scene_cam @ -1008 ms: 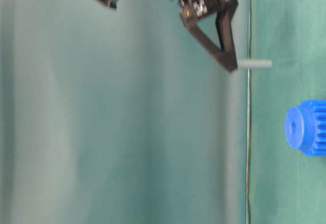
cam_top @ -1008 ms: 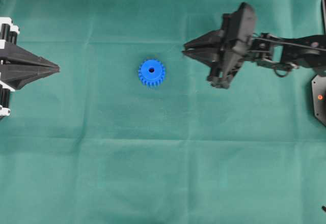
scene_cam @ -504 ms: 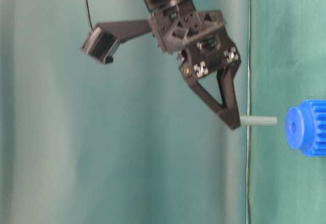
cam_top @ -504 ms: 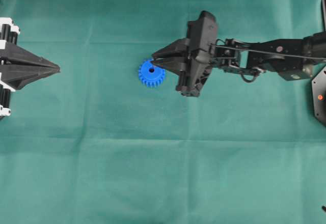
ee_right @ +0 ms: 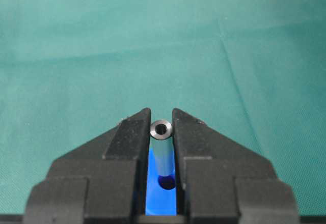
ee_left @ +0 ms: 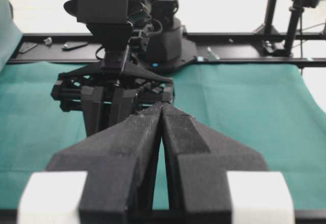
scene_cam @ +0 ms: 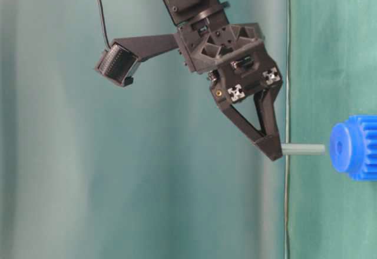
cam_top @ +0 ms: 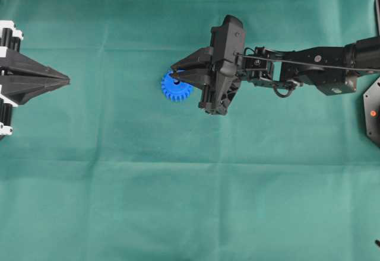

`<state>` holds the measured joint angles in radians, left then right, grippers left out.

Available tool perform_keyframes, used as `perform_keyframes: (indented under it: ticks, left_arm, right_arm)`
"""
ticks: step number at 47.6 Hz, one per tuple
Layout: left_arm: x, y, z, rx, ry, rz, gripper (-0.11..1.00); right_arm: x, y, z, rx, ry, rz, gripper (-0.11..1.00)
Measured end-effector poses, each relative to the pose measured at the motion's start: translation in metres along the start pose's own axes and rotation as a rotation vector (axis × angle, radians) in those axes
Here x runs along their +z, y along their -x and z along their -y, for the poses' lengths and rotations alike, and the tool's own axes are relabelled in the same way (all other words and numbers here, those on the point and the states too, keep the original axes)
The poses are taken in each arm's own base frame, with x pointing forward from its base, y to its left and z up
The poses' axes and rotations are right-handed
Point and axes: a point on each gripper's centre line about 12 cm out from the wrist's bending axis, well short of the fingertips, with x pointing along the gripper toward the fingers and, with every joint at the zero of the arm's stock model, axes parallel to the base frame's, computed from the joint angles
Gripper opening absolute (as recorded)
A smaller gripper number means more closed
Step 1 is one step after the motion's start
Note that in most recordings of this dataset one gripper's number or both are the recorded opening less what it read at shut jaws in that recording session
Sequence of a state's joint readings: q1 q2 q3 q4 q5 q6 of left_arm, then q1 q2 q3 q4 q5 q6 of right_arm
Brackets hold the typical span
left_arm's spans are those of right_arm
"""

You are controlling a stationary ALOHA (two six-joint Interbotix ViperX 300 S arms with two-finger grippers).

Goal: Insert the shaft placed at a random location into the center hole of the small gear at another random location.
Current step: 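Align the held shaft above the blue gear's center hole, then lower the shaft into the gear's center hole with the right gripper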

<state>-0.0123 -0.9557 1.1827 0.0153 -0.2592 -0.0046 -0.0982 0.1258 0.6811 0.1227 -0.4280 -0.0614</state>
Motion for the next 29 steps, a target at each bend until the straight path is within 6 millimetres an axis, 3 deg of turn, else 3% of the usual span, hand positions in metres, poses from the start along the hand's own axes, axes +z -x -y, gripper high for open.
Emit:
perform_keyframes:
  ticks: [29]
  left_arm:
    - [0.0, 0.0, 0.0, 0.0, 0.0, 0.0, 0.0]
  right_arm:
    - [-0.021, -0.013, 0.0, -0.003, 0.003, -0.054, 0.13]
